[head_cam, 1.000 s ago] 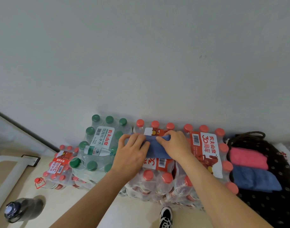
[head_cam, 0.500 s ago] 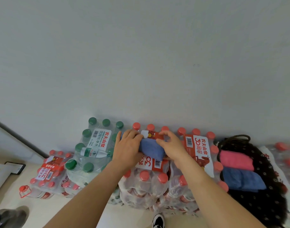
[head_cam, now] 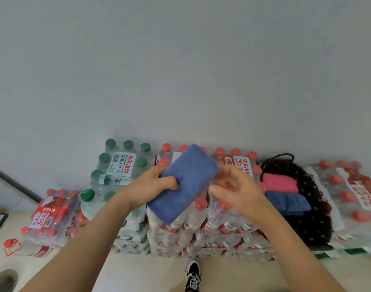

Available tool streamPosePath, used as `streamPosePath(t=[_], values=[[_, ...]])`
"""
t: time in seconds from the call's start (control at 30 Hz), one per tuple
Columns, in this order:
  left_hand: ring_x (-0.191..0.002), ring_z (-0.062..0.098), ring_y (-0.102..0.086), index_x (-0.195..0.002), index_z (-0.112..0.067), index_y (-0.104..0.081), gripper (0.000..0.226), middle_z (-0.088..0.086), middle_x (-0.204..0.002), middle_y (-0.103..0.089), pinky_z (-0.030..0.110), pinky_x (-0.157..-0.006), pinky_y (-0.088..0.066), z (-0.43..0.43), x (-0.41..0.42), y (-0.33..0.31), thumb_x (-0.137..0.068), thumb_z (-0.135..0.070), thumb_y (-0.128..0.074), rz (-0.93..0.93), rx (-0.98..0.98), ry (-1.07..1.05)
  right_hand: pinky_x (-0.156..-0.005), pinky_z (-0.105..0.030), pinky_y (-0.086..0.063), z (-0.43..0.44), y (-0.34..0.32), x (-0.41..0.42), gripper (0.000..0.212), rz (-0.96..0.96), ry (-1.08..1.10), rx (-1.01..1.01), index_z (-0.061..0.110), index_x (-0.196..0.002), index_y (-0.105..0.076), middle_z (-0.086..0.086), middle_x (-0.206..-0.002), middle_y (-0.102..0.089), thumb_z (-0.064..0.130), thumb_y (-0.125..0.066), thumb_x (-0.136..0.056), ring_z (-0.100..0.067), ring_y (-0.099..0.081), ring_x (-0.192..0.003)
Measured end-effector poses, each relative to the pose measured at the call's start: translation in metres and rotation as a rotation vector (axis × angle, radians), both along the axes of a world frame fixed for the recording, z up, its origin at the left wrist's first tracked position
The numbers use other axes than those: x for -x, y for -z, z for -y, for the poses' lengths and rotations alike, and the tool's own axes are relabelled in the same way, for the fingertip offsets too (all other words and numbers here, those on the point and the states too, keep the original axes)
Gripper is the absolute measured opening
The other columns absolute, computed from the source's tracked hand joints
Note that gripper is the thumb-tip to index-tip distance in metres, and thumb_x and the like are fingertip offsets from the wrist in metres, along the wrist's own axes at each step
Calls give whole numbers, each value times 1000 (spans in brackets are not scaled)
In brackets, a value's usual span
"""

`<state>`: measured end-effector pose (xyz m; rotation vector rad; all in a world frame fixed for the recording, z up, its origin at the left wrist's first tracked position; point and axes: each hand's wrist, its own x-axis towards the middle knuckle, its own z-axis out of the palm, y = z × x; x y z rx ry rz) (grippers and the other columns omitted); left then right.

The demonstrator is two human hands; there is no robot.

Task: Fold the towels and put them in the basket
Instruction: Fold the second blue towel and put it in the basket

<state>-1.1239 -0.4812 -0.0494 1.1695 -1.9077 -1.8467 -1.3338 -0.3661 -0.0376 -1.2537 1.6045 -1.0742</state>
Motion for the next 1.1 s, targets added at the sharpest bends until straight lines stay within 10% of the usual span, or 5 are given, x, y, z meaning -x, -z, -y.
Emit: streamPosePath(t=[0.17, 0.43, 0.67, 0.9, 1.1], values=[[-62, 17, -41, -65, -10, -51, 28, 5, -64, -44, 34, -60, -31, -28, 29, -4, -51, -31, -63, 19, -38, 203, -105, -33, -45, -30, -1, 8, 116, 252, 77, -95, 36, -151, -16, 10, -147, -40, 53, -84, -58, -7, -46, -131], [-83, 25, -64, -96, -6, -67, 44, 11, -93, -69, 30, -70, -49, -57, 97, 11, -59, -29, -68, -45, -368, 383, -89, -38, -55, -76, 5, 66, 45, 198, 117, -228, 18, -114, -65, 0, -109, -72, 39, -73, -75, -16, -68, -102], [-89, 24, -67, -116, -24, -61, 42, 7, -116, -66, 36, -67, -56, -111, 204, 38, -79, -11, -74, -165, -587, -107, -48, -27, -39, -125, 43, 166, 26, 337, 619, -304, 14, -101, -63, -6, -75, -55, 36, -66, -88, -15, -49, -54], [-85, 16, -53, -127, -34, -40, 47, 2, -110, -46, 21, -67, -44, -159, 308, 71, -88, -11, -52, 207, 185, 111, -57, -37, -59, -146, 78, 248, 28, 106, 670, -471, 23, -112, -37, -4, -99, -56, 21, -58, -93, -24, -66, -68], [-106, 32, -51, -136, -26, -35, 46, 12, -128, -38, 33, -93, -42, -167, 342, 107, -92, -18, -47, 516, 217, 196, -55, -37, -47, -142, 104, 260, 21, -336, 507, -550, 19, -100, -34, -7, -82, -57, 16, -52, -90, -25, -59, -67]])
